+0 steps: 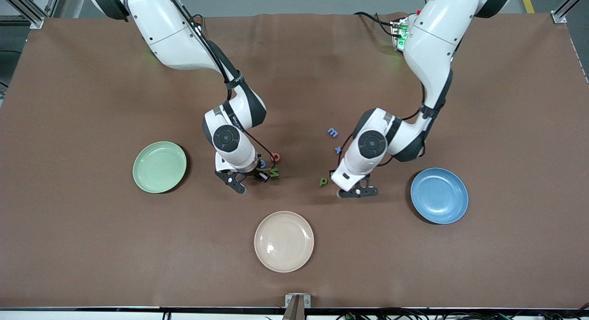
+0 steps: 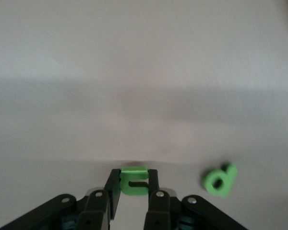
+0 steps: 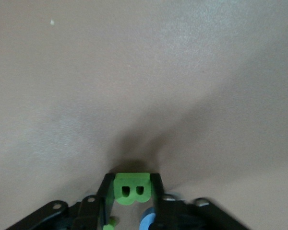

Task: Sort upper and lower case letters into plates
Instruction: 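Grasp the green B with the right gripper while the left grasps green c, then drop the B into the green plate while the left drops c into blue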

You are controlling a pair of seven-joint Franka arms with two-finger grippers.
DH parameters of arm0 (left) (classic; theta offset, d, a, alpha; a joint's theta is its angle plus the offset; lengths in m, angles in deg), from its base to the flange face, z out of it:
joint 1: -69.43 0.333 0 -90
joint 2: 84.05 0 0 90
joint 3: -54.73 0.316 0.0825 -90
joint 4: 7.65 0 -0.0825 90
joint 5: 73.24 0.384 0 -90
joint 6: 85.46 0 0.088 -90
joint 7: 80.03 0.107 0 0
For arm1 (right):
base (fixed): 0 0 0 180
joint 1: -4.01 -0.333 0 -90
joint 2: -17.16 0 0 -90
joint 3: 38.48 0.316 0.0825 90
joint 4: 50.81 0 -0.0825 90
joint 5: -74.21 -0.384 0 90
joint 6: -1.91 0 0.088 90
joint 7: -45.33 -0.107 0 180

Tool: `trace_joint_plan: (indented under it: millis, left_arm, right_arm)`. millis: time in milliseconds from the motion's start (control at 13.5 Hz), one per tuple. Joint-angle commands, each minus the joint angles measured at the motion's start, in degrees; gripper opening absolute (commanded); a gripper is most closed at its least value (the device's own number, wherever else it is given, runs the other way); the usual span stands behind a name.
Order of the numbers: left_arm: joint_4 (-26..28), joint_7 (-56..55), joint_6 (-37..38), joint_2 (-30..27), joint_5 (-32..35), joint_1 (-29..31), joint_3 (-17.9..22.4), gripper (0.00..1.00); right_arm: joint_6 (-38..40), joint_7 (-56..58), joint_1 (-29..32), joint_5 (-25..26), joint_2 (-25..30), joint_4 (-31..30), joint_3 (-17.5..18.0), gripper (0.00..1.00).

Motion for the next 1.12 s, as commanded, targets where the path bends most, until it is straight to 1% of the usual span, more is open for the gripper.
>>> trace_joint_plan:
  millis: [0, 74, 149, 297, 372, 520, 595, 669, 743, 818, 966, 1041]
  left_arm:
    - [1.5, 3.62, 0.86, -4.03, 1.36, 5.2, -0.09, 0.08]
    - [2.02, 5.74, 2.17, -5.43, 1.36, 7.23, -0.09, 0.08]
    - [2.12, 6.63, 4.88, -7.19, 1.36, 8.2, -0.09, 0.08]
    - [2.2, 10.04, 9.55, -9.66, 1.36, 11.27, -0.09, 0.08]
    - [2.81, 12.33, 10.17, -10.1, 1.36, 13.2, -0.09, 0.08]
    - [3.43, 13.66, 10.18, -9.32, 1.45, 16.81, -0.09, 0.08]
    - [3.44, 14.19, 10.01, -8.71, 2.67, 18.31, -0.09, 0.08]
    - [3.44, 14.37, 9.83, -8.0, 5.29, 19.63, -0.09, 0.09]
    - [3.44, 14.46, 9.65, -7.39, 8.36, 21.73, -0.18, 0.11]
    - [3.35, 14.55, 9.48, -6.95, 9.52, 23.05, -0.18, 0.12]
    - [3.43, 14.55, 8.95, -5.28, 9.89, 24.64, -0.18, 0.24]
    - [3.52, 14.55, 8.86, -4.84, 9.89, 24.91, -0.18, 0.44]
  right_arm:
    - [-0.16, -0.2, 0.07, 0.4, -0.84, 0.51, -0.62, 0.0]
    - [-0.07, 0.24, 0.6, 0.48, -0.48, 0.25, -0.71, 0.0]
    - [2.8, 2.77, 2.0, 0.83, 0.82, 0.16, -0.71, 0.0]
    - [11.58, 10.05, 6.03, 0.84, 5.56, -0.19, -0.71, 0.0]
    - [14.14, 13.57, 7.97, 0.92, 8.28, -1.5, -0.71, 0.0]
    - [15.22, 23.14, 12.62, 1.01, 13.73, -7.1, -0.71, 0.0]
    - [15.05, 27.97, 14.73, 1.1, 16.11, -10.27, -0.8, 0.0]
    - [15.05, 32.45, 17.1, 1.1, 18.31, -13.17, -0.8, 0.01]
    - [14.61, 36.33, 18.87, 1.45, 20.68, -16.68, -0.8, 0.01]
    - [14.0, 38.19, 20.19, 2.67, 22.44, -19.58, -0.8, 0.01]
    - [11.72, 40.22, 22.39, 4.78, 25.34, -24.77, -0.8, 0.01]
    - [10.06, 42.76, 23.71, 4.79, 26.66, -27.41, -0.71, 0.01]
